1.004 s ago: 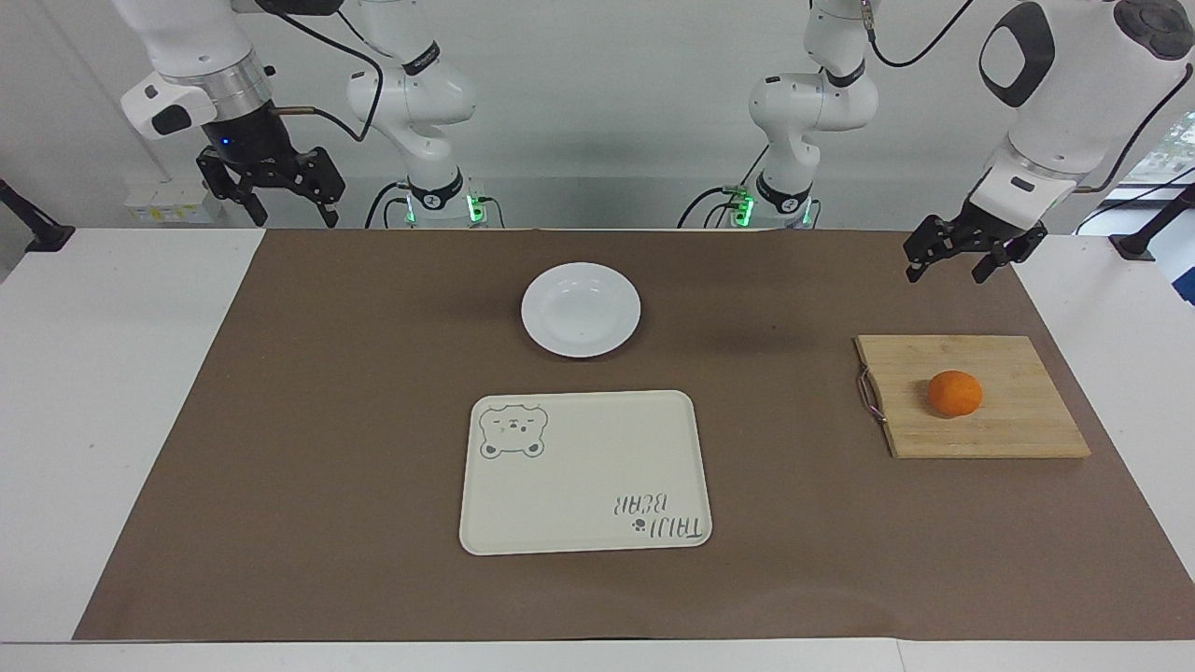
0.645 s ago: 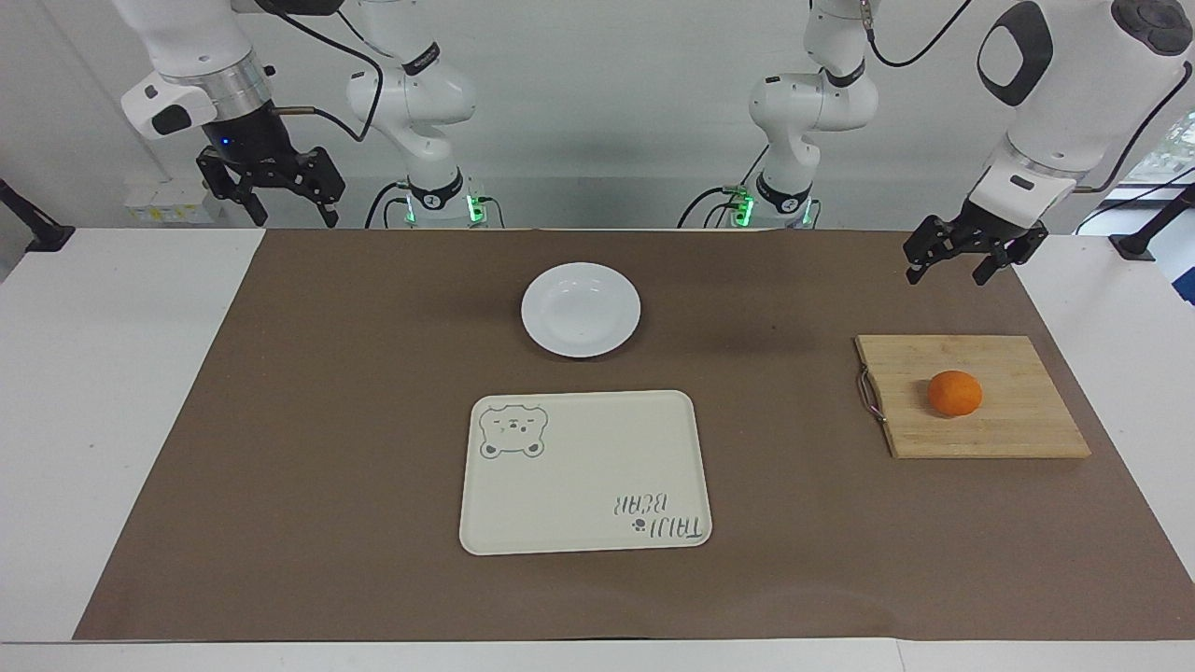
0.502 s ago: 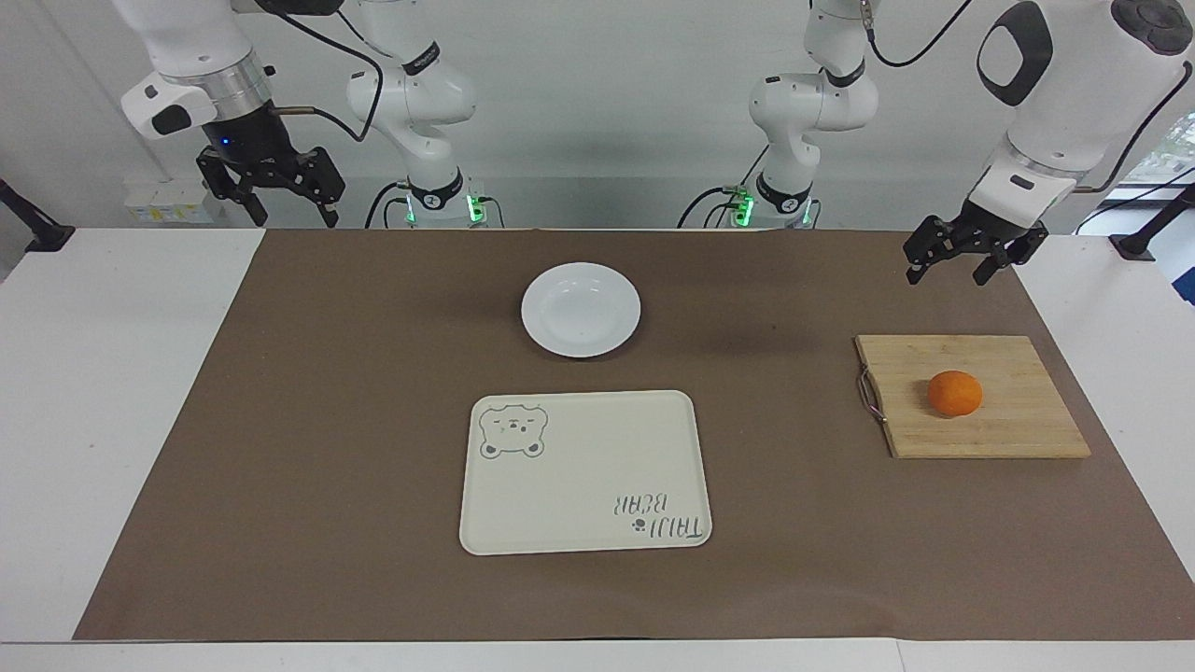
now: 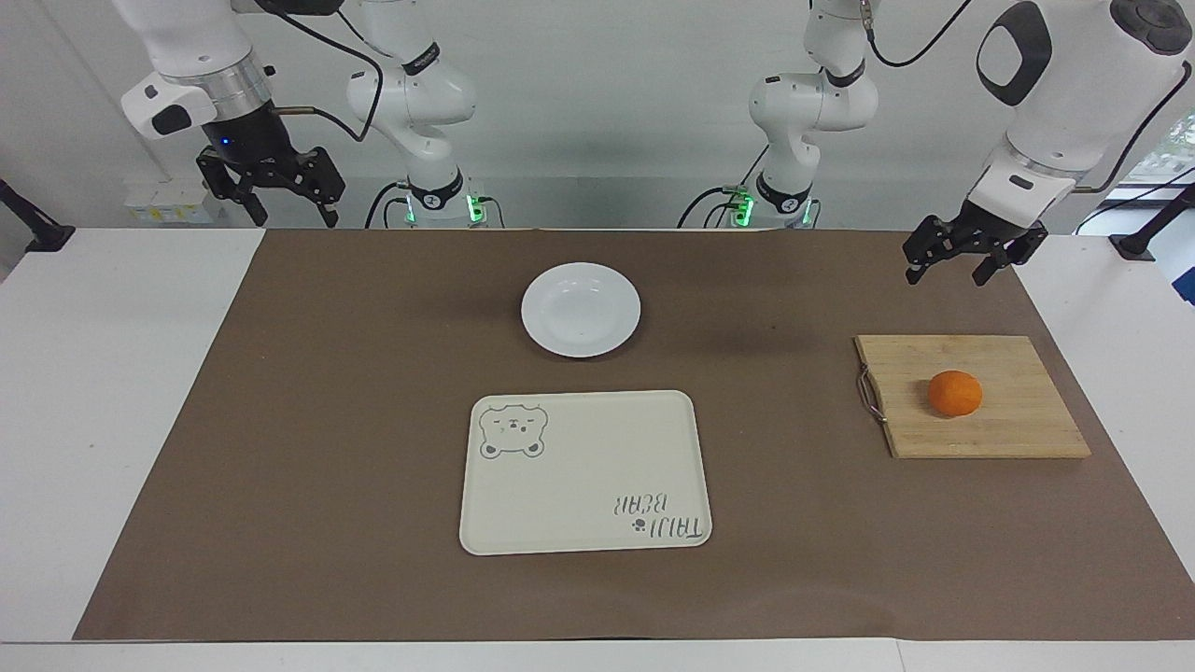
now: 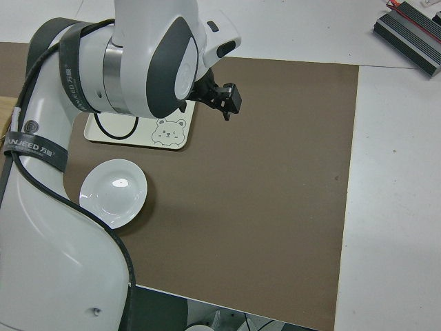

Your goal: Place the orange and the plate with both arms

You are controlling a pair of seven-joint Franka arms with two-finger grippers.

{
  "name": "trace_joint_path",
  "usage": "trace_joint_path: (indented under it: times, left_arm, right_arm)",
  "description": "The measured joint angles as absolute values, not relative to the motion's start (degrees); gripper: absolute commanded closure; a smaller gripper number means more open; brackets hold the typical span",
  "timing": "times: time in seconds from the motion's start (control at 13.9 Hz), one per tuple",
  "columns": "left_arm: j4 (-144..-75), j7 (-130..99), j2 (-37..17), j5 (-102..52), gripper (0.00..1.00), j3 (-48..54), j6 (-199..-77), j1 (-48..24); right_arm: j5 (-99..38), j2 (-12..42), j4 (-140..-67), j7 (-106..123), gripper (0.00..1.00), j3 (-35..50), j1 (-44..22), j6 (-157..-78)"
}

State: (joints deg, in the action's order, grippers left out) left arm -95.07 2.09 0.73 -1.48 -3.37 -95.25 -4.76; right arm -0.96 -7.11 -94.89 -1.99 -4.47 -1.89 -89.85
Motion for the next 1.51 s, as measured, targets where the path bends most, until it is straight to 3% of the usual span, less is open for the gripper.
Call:
trace_joint_path:
  times: [0.43, 1.0, 1.51]
  left_arm:
    - [-96.0, 7.2, 0.7, -1.5, 0.00, -3.8, -98.1, -0.3]
    - [-103.1, 13.0, 0.3, -1.5, 0.00, -3.8, -106.5, 3.9]
    - [-107.9, 16.3, -5.7, -1.5, 0.00, -3.9, -116.8, 7.3]
  right_arm:
    - [-1.0, -7.1, -94.9, -2.0, 0.00, -4.5, -1.9, -89.9]
    - [-1.0, -7.1, -94.9, -2.0, 0.00, -4.5, -1.9, -89.9]
    - [-1.0, -7.1, -94.9, -2.0, 0.00, -4.5, -1.9, -89.9]
